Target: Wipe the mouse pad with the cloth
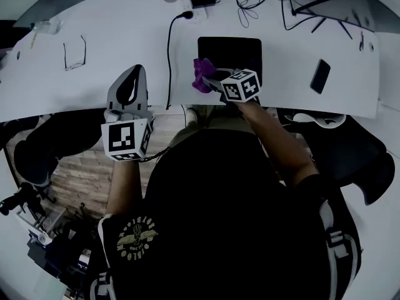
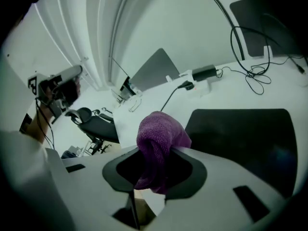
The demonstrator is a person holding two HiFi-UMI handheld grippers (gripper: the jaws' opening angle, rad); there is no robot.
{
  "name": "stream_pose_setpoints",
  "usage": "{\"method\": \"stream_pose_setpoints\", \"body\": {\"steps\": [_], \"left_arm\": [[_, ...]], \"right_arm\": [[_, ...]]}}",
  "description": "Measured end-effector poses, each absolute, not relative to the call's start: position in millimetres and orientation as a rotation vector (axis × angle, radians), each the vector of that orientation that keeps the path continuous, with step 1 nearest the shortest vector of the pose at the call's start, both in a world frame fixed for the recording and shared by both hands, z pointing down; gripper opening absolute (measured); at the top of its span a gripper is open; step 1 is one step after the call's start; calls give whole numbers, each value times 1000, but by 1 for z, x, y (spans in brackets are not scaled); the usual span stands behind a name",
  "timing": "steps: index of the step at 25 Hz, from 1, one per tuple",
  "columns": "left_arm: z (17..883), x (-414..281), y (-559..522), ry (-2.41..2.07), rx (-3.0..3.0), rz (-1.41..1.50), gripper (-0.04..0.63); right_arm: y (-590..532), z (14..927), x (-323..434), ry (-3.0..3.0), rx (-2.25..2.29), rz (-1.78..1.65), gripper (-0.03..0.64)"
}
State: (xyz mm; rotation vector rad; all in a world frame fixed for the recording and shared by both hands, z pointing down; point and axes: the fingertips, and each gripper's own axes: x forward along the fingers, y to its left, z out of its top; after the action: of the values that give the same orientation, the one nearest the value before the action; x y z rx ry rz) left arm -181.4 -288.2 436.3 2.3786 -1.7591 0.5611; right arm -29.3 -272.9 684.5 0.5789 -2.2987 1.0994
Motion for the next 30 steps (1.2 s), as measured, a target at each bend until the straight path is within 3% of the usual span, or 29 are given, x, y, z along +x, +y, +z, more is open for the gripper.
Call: {"method": "stream_pose_setpoints", "body": {"steps": [14, 30], "left_arm": [[425, -168, -287, -1711, 2453, 570, 2], [401, -142, -301, -1653, 2558, 466, 3]], "right_arm": [[-273, 737, 21, -2131, 752, 1057, 110], [-269, 759, 189, -1867, 1157, 1074, 110]]}}
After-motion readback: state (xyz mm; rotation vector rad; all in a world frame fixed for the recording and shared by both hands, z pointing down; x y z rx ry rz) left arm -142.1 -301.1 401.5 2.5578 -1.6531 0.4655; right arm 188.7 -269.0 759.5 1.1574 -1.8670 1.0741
